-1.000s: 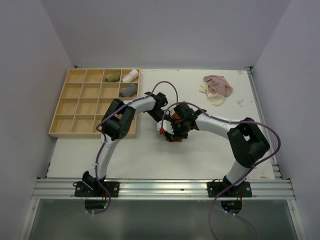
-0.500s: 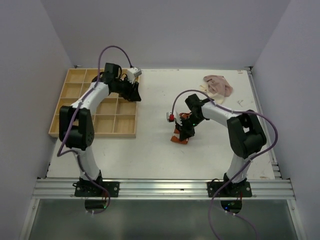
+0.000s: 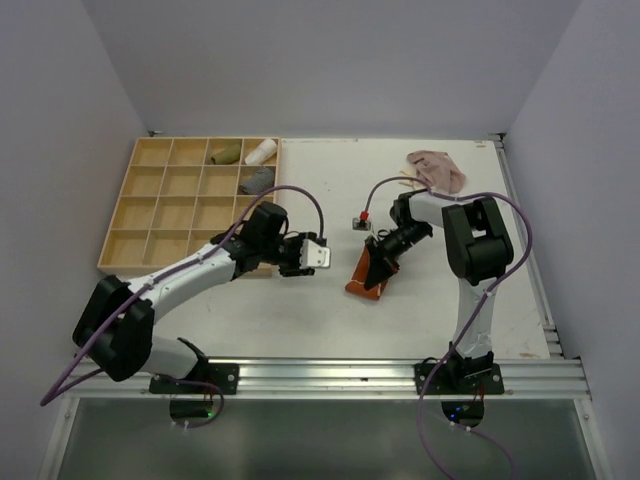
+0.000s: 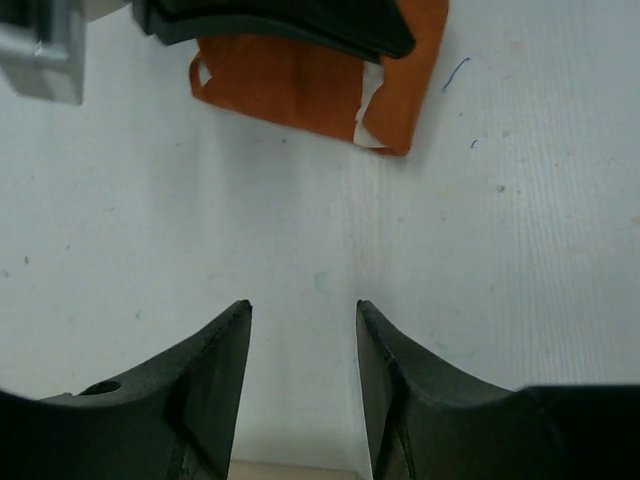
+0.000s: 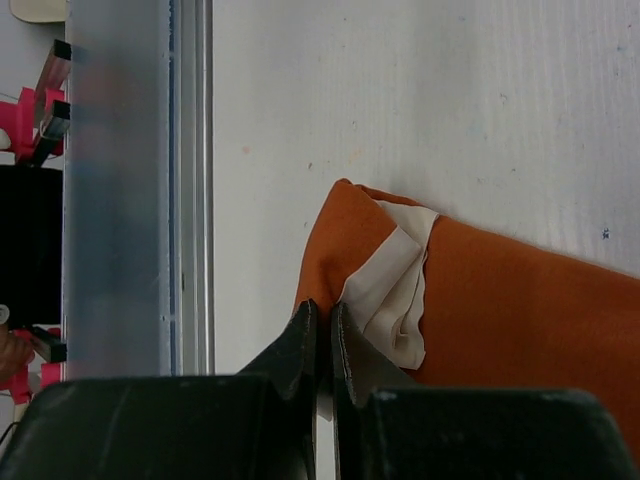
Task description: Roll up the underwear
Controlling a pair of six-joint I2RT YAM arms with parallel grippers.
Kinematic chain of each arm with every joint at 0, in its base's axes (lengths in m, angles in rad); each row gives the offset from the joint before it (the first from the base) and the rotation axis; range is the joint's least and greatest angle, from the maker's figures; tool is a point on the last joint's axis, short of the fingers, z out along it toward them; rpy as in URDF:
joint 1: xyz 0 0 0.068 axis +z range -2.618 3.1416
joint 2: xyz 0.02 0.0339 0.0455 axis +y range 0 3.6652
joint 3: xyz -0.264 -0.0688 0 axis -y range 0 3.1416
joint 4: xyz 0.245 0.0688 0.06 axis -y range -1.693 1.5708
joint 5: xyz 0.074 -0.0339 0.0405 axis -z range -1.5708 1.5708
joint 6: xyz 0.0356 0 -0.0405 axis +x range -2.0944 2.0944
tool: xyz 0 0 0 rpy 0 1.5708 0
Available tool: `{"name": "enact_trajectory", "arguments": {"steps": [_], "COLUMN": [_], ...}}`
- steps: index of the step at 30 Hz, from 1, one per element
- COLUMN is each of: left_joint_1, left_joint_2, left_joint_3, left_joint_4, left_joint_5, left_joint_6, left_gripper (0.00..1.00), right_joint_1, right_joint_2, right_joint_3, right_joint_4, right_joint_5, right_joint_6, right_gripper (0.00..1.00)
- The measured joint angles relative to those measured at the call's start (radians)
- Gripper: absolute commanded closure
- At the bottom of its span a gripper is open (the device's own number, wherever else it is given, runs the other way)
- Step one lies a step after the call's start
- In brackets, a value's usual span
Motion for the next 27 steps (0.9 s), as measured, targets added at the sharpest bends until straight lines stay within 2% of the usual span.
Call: {"name": "enact_trajectory", "arguments": {"steps": [9, 21, 22, 24, 25, 27], "left_joint_1": [-0.255, -0.33, -0.335, -0.344, -0.349, -0.356], "left_joint_2": [0.158, 0.344, 0.361, 0.391, 0.402, 0.418], "left_joint_3": [-0.024, 0.044, 0.056, 0.076, 0.083, 0.095], "left_joint_4": [0.162, 0.251, 0.261, 0.273, 0.274, 0.257], "left_joint_5": [-0.051, -0.082, -0.088, -0.099, -0.101, -0.103], "left_joint_6": [0.06, 0.051, 0.05, 0.049, 0.05, 0.058], "left_gripper": [0.48, 0.46, 0.48, 0.57, 0.66, 0.74], "right_joint_1": [0.0, -0.002, -0.002, -0.002, -0.002, -0.004], "right_joint_2": [-0.002, -0.011, -0.012, -0.014, -0.014, -0.014], "right_joint_3": [-0.043, -0.063, -0.063, -0.063, -0.063, -0.063], "right_joint_4": [0.005, 0.013, 0.013, 0.013, 0.013, 0.013], "right_joint_5": [-0.013, -0.013, -0.013, -0.013, -0.013, -0.012], "right_joint_6": [0.001, 0.003, 0.003, 0.003, 0.003, 0.003], "right_gripper": [1.0, 1.0, 1.0, 1.0, 1.0, 0.99]}}
